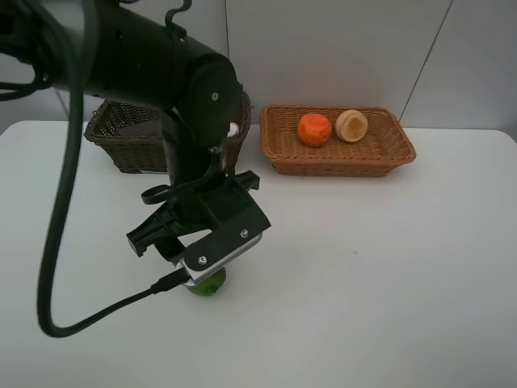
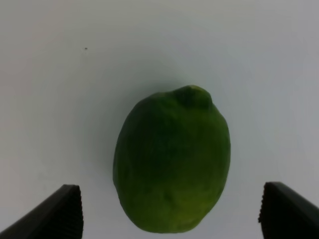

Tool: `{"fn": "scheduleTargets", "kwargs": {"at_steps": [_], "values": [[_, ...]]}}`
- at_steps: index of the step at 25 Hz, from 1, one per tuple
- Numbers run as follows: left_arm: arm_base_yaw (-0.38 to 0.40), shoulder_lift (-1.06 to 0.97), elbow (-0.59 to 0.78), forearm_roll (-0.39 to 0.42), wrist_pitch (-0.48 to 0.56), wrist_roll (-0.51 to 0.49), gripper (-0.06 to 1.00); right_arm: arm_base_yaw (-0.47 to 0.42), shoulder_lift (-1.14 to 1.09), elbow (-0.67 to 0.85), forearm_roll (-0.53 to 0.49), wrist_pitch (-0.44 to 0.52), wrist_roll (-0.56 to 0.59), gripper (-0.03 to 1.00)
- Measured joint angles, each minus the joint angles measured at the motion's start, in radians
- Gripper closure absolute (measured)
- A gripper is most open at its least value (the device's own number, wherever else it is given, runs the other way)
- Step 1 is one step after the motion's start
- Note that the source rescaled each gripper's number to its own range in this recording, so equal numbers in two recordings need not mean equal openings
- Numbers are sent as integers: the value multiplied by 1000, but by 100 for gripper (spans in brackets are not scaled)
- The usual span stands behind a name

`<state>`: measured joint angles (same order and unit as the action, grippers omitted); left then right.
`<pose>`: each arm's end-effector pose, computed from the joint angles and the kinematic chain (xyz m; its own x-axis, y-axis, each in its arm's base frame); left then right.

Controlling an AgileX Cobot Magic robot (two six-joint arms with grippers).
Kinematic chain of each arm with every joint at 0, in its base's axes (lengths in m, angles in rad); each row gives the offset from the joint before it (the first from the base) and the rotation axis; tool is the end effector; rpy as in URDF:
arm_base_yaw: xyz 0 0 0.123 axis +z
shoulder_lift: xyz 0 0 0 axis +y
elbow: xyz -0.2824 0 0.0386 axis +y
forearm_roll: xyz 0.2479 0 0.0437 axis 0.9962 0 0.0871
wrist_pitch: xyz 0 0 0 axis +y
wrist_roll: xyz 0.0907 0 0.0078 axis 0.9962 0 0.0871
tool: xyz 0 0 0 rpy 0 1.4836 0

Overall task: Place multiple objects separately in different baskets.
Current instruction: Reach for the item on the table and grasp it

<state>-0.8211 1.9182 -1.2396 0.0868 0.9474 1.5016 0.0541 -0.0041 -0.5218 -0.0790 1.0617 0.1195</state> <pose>0.2471 -0.2560 0.1630 0.7158 0.6948 0.0697 0.6943 -0.7188 0.0351 -0.0079 -0.0067 0.2833 -0.4298 0.0575 -0.9011 0.0430 0.9981 0.0432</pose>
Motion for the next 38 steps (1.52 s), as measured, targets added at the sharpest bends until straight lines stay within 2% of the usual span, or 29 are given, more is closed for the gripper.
{"fn": "scheduleTargets", "kwargs": {"at_steps": [38], "values": [[3, 117, 2, 0, -30, 0, 2, 0, 0, 0, 0, 0, 0, 0]]}}
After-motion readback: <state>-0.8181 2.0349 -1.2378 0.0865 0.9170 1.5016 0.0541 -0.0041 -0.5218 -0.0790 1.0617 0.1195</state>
